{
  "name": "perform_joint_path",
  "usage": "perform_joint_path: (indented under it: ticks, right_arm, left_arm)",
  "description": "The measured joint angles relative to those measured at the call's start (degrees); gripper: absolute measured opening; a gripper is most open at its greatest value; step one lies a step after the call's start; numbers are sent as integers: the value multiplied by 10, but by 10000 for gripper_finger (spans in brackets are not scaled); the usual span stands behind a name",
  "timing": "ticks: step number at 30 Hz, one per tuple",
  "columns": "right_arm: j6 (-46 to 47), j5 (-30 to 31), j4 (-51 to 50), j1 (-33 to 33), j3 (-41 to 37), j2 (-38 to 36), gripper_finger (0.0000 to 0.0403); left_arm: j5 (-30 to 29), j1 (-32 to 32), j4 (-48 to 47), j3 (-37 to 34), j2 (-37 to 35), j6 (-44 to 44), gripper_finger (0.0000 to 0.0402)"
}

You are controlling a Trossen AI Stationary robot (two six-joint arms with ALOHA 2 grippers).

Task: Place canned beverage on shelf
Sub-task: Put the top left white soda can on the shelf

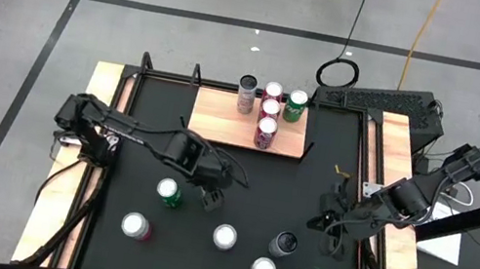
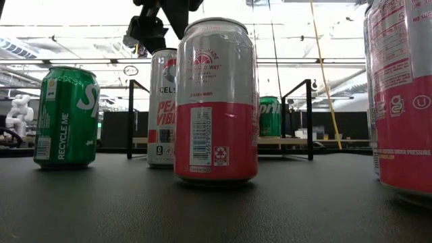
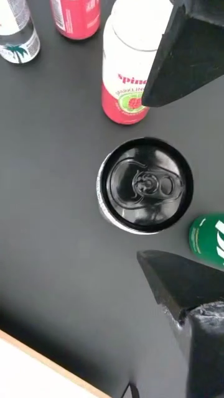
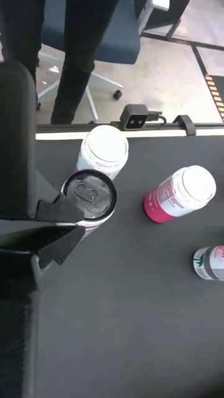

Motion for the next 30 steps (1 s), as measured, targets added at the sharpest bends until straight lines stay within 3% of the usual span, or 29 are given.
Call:
perform_joint_path:
  ticks: [30]
  right_arm:
    - [29, 0, 9, 0, 0, 24, 0]
  left_arm:
    - [-19, 1, 1, 0, 26, 28, 397]
